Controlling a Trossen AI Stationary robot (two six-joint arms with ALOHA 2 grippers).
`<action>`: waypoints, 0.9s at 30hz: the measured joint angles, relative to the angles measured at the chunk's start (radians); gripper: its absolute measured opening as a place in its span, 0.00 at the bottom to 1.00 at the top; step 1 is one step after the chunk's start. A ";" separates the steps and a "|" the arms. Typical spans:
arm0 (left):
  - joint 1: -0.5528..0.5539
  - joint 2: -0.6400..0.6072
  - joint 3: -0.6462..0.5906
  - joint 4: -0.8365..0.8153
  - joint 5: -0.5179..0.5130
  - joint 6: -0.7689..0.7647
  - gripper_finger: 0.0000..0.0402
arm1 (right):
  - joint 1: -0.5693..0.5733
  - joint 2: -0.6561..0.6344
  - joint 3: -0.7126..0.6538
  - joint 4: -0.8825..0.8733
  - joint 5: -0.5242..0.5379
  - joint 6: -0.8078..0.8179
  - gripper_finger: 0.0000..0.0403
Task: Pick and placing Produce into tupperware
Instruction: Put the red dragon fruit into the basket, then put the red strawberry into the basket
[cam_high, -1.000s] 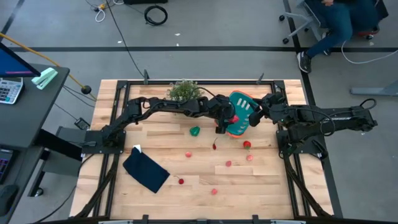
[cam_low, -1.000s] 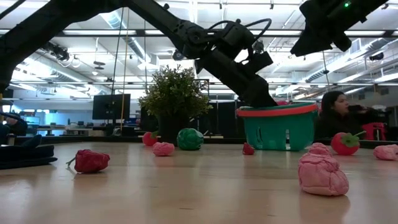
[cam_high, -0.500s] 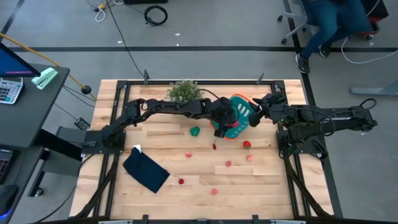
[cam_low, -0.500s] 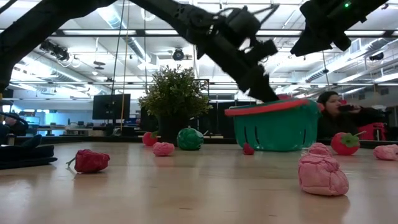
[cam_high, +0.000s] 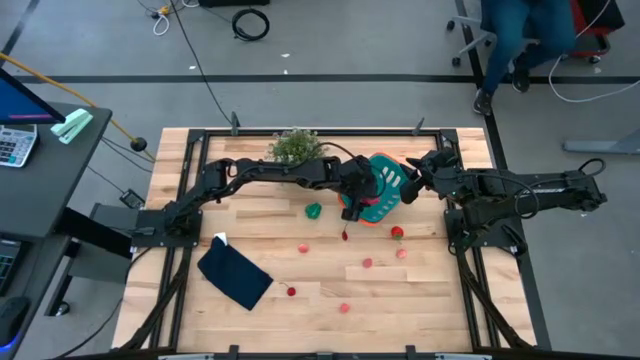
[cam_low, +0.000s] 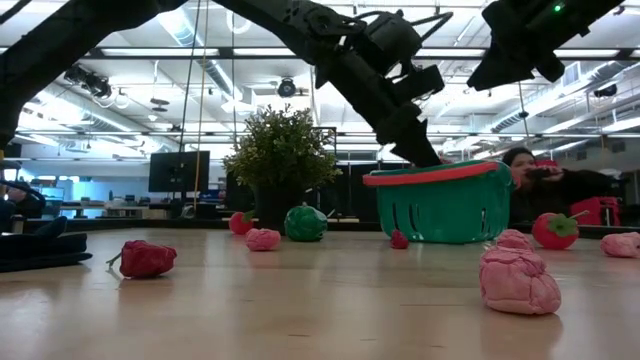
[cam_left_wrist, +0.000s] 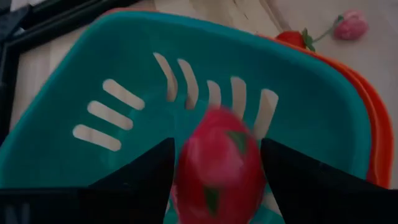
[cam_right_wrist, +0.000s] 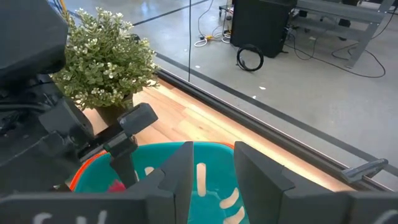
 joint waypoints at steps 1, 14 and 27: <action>0.000 0.000 0.000 0.005 0.000 0.000 0.60 | 0.000 0.000 0.000 0.000 0.000 0.000 0.31; -0.001 -0.001 0.001 0.062 0.000 -0.026 0.59 | 0.000 0.000 0.000 0.000 0.000 -0.001 0.31; 0.003 -0.043 0.145 -0.241 -0.033 -0.034 0.57 | 0.001 0.000 0.000 -0.004 0.000 -0.003 0.31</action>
